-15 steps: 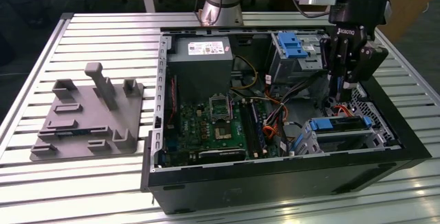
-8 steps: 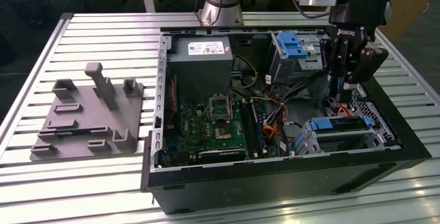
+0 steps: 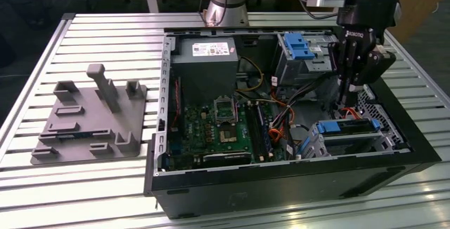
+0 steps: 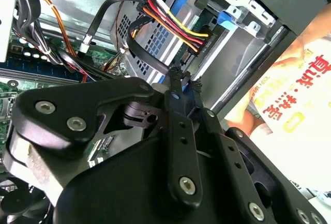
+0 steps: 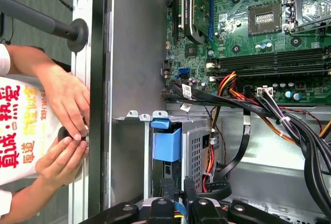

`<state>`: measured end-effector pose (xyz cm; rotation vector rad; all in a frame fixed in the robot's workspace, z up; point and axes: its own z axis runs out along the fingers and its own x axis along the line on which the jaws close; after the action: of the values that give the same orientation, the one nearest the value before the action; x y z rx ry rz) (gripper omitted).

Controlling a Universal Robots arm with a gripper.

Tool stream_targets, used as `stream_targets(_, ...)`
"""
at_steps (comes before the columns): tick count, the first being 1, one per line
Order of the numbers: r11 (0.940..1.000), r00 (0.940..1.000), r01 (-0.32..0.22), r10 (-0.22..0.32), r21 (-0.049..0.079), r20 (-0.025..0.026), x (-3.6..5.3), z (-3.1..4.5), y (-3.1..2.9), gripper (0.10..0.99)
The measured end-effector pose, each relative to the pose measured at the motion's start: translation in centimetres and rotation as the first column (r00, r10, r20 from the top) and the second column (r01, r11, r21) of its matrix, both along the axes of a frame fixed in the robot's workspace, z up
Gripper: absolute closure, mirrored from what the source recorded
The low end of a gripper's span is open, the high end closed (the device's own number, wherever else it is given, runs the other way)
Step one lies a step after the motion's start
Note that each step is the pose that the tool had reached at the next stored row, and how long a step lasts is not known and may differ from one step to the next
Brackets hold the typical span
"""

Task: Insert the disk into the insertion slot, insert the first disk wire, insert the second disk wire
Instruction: 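Insert the second disk wire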

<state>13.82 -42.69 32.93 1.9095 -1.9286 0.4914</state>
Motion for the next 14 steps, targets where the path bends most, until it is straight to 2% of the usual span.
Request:
stream_targets(10,1.0000,1.0000,0.000,0.000,0.001,0.0000,0.01,0.01,-0.12,0.890)
stream_targets(12,0.9999,1.0000,0.000,0.000,0.012,0.0000,0.01,0.10,-0.30,0.890)
stream_targets(14,0.9995,1.0000,0.000,0.000,0.031,0.0000,0.01,0.18,-0.49,0.890)
